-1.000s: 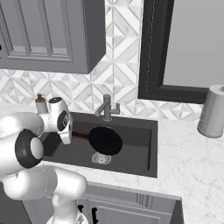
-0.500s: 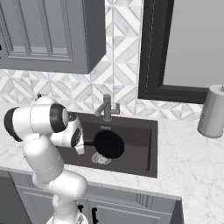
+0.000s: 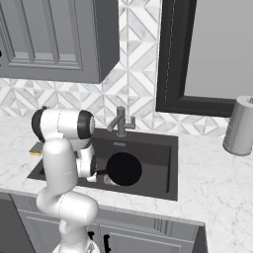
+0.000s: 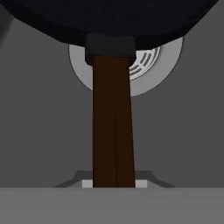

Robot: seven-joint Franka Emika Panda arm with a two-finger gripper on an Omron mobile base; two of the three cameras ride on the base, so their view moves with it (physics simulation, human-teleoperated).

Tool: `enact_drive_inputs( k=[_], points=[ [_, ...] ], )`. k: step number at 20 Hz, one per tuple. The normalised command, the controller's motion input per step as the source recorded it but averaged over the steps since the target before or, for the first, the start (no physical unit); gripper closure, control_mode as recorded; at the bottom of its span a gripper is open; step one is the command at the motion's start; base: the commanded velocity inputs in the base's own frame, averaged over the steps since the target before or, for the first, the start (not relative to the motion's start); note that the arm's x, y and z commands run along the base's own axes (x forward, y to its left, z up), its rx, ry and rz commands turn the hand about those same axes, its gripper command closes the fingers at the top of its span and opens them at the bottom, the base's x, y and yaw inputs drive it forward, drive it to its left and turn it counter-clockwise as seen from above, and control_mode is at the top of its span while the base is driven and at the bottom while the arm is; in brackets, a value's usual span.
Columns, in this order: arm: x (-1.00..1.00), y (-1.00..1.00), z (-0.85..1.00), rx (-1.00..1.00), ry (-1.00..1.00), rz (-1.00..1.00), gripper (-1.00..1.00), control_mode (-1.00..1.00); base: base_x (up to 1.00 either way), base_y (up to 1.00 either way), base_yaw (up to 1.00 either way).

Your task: Pick the pan and sponge and place them into the sink. Then turn on the water.

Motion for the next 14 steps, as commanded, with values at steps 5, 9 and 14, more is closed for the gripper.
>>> enact_drive_inputs(
  k=[5,9,14],
  points=[
    [-0.23,0.00,-0.08,0.01,0.05,-0.14,1.00,-1.00,0.00,0.00,0.00],
    [0.29,0.00,-0.34,0.00,0.00,-0.04,1.00,-1.00,0.00,0.00,0.00],
    [0.74,0.00,-0.53,0.00,-0.06,0.01,1.00,-1.00,0.00,0.00,0.00]
  ],
)
